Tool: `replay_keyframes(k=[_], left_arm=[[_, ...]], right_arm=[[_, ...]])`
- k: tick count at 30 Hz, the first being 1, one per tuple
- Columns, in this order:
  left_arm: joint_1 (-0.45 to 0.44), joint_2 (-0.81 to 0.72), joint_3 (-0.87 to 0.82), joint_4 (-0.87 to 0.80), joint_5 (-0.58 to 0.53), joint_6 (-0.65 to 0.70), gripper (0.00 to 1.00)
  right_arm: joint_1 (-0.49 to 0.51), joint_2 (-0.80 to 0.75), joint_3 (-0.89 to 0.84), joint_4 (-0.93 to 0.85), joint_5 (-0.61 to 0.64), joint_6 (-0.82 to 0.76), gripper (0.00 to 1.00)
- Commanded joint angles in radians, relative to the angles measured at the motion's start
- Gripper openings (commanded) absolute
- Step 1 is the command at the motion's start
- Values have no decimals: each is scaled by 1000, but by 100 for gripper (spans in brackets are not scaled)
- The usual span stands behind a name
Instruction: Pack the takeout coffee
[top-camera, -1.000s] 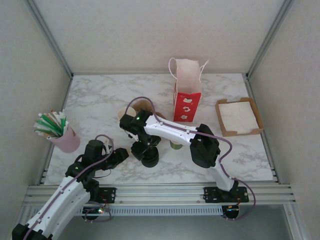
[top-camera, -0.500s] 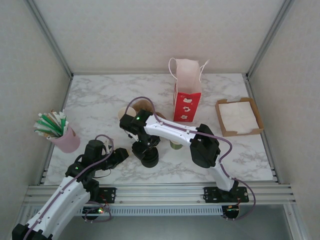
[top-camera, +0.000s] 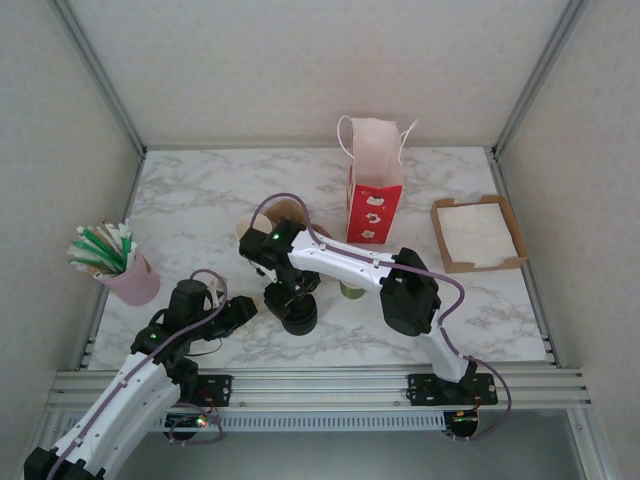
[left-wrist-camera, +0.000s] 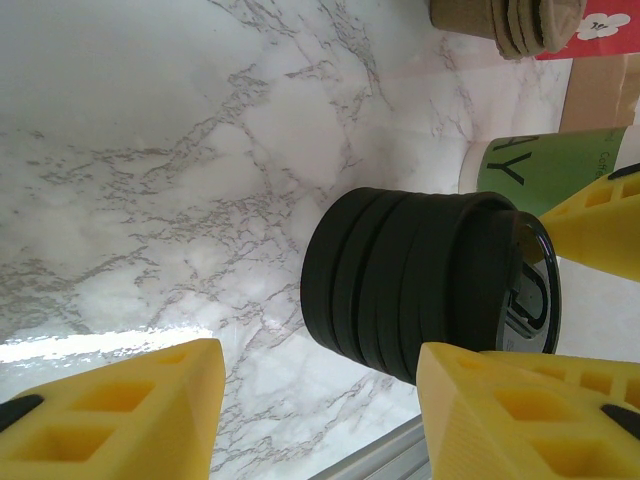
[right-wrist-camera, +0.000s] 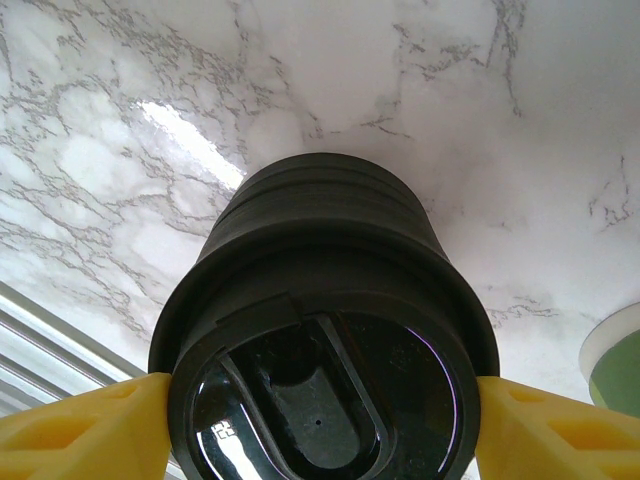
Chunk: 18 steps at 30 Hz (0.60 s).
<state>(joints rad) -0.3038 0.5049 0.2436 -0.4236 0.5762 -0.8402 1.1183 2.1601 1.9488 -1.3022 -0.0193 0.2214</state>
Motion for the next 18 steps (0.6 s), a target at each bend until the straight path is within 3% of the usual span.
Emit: replay_keyframes(k=[1,18], left_arm=[[11,-8,-1,-21,-17,12,53],[11,-9,-2,-16,-9,13,51]], right_arm=[[12,-43,21,-20,24,13,74],[11,-66,33,-12,24,35,74]])
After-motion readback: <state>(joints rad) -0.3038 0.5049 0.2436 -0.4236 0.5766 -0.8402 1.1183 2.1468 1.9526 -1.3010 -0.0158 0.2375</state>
